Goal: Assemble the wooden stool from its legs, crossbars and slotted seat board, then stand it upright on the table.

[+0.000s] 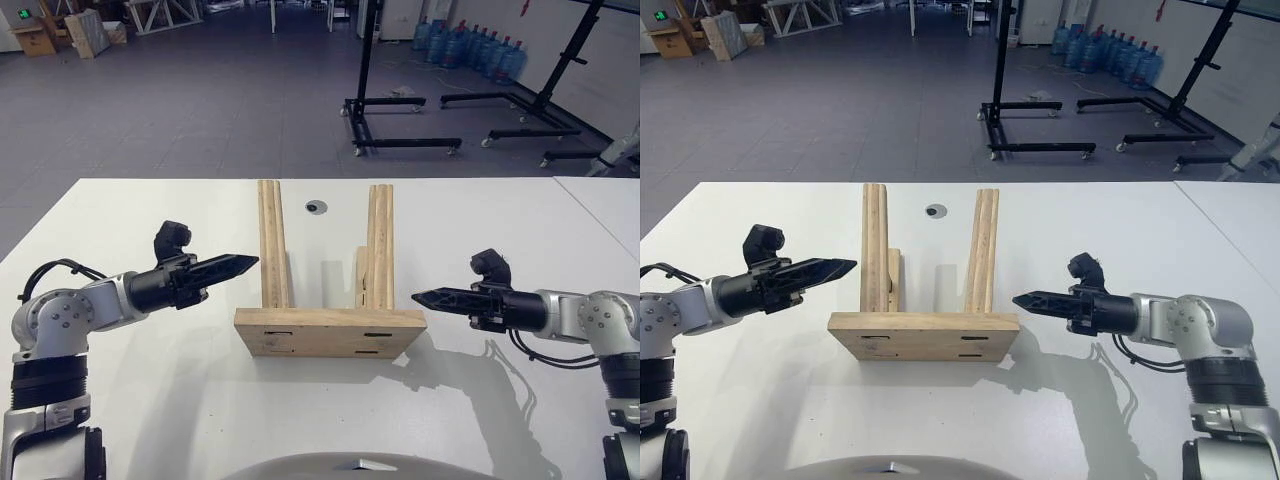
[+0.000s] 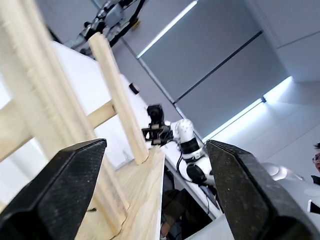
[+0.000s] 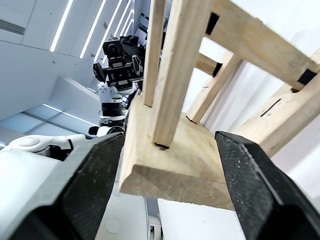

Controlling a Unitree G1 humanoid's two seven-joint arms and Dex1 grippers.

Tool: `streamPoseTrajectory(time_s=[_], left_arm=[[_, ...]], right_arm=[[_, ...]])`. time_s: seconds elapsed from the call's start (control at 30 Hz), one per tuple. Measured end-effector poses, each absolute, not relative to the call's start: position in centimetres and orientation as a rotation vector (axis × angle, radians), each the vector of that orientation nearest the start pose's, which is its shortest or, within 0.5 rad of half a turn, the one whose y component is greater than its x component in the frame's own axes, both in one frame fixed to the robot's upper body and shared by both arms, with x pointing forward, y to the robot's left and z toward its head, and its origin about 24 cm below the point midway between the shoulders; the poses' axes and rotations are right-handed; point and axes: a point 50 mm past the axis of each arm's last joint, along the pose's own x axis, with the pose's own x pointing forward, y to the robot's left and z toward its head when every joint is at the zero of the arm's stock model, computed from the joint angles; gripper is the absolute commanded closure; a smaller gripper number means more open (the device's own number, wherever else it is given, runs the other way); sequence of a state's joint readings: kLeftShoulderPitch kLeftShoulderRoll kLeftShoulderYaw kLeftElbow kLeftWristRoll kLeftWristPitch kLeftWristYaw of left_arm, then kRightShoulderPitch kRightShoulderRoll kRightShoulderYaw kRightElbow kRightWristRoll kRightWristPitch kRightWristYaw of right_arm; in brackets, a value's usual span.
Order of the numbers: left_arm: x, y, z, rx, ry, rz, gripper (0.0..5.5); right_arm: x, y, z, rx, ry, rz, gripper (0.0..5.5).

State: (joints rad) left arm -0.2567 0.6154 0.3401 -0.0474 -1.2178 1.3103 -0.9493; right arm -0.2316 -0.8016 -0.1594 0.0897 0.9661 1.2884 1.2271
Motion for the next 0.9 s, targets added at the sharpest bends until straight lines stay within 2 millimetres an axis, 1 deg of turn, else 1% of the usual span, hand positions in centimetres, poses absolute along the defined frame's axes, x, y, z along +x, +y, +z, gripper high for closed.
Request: streamPoseTrajectory(time_s=[0.07,0.2,0.23,0.3,0.37,0.43,0.5,0.6,0.7,0.77,0.9], left_arm=[[23.0,22.0,13.8,-0.872,0.45,-1.209,1.86],[22.1,23.0,13.0,-0.877,0.486,-1.142,1.86],[22.0,23.2,12.9,-0.869,0.498,-1.126,1.86],[21.8,24.1,12.6,-0.798,0.518,-1.071,1.86],[21.9,25.1,12.0,-0.589,0.508,-0.982,1.86],[22.1,25.6,11.8,-0.402,0.464,-0.961,1.86],[22.3,25.9,11.7,-0.175,0.386,-0.957,1.86],[21.9,25.9,11.2,0.086,0.334,-0.997,1.86],[20.4,25.7,10.0,0.34,0.333,-1.113,1.86],[19.3,25.6,9.0,0.405,0.353,-1.18,1.86],[18.4,25.1,8.2,0.422,0.328,-1.225,1.86]], right_arm=[[22.7,-24.5,11.2,0.794,0.731,1.17,2.17],[22.3,-24.8,11.0,0.794,0.717,1.156,2.17],[22.1,-24.9,10.9,0.793,0.712,1.147,2.17],[21.9,-25.2,10.8,0.775,0.697,1.124,2.17],[21.6,-25.6,11.1,0.746,0.637,1.094,2.17],[21.3,-26.0,11.3,0.698,0.562,1.062,2.17],[20.8,-26.3,11.1,0.608,0.482,1.01,2.17],[19.7,-26.9,10.4,0.498,0.412,0.944,2.17],[18.0,-27.0,9.6,0.329,0.345,0.907,2.17],[16.9,-27.0,9.0,0.258,0.32,0.912,2.17],[16.6,-26.5,8.6,0.141,0.275,0.953,2.17]])
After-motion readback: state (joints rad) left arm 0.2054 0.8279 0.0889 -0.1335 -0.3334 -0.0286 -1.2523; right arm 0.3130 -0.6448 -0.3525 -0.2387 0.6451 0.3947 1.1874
